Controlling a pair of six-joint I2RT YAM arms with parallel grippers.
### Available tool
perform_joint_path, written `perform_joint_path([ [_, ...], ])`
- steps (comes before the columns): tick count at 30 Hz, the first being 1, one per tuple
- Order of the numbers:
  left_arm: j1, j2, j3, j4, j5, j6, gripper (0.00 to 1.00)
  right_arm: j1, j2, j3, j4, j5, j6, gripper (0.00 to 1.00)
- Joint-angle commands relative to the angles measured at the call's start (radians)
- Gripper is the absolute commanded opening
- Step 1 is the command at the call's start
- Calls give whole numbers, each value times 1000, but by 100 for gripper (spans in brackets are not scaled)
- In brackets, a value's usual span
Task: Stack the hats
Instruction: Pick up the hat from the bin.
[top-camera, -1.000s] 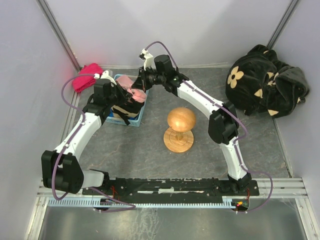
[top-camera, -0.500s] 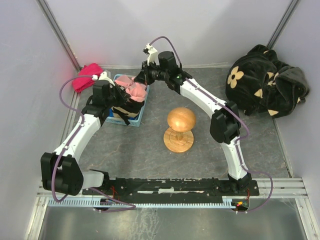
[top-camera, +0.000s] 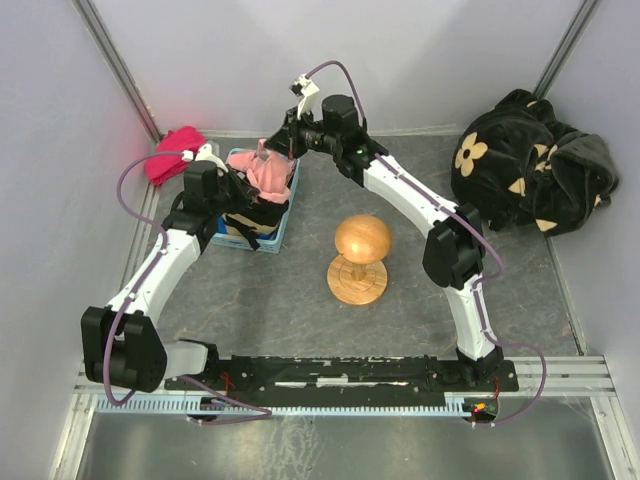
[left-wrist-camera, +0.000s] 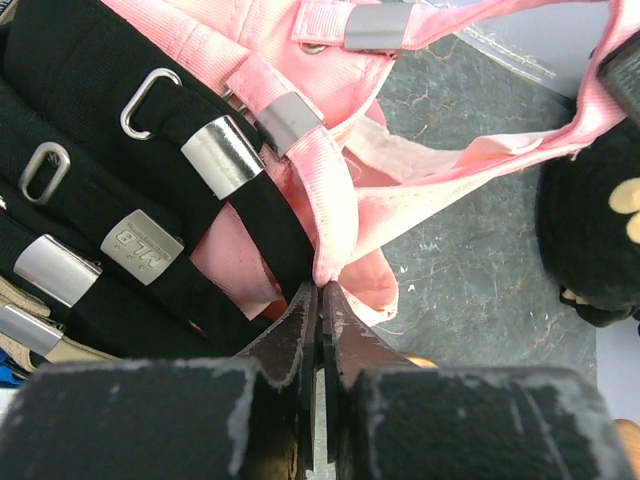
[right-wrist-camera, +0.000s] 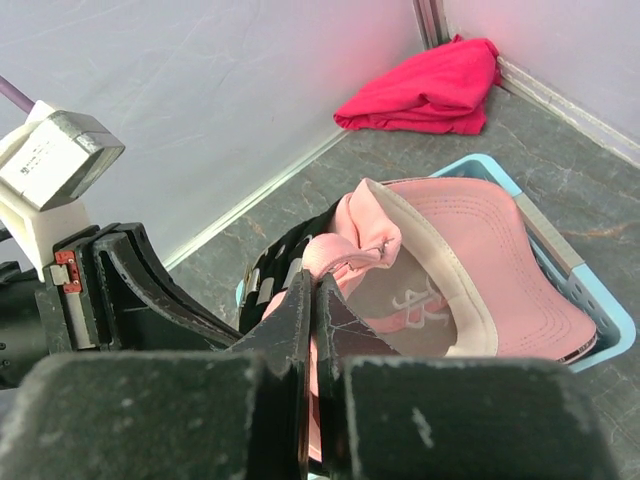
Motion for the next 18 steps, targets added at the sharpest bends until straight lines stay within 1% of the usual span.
perform_joint_path([
  [1,13,-31,-14,11,-29,-16,3,-19,-100,55,166,22,11,2],
  [7,21,-29,-18,18,-26,-21,3,-22,-128,50,201,45,3,2],
  [18,27,-23,-23,48,-22,-43,4,-36,-166,98,151,43,-39,2],
])
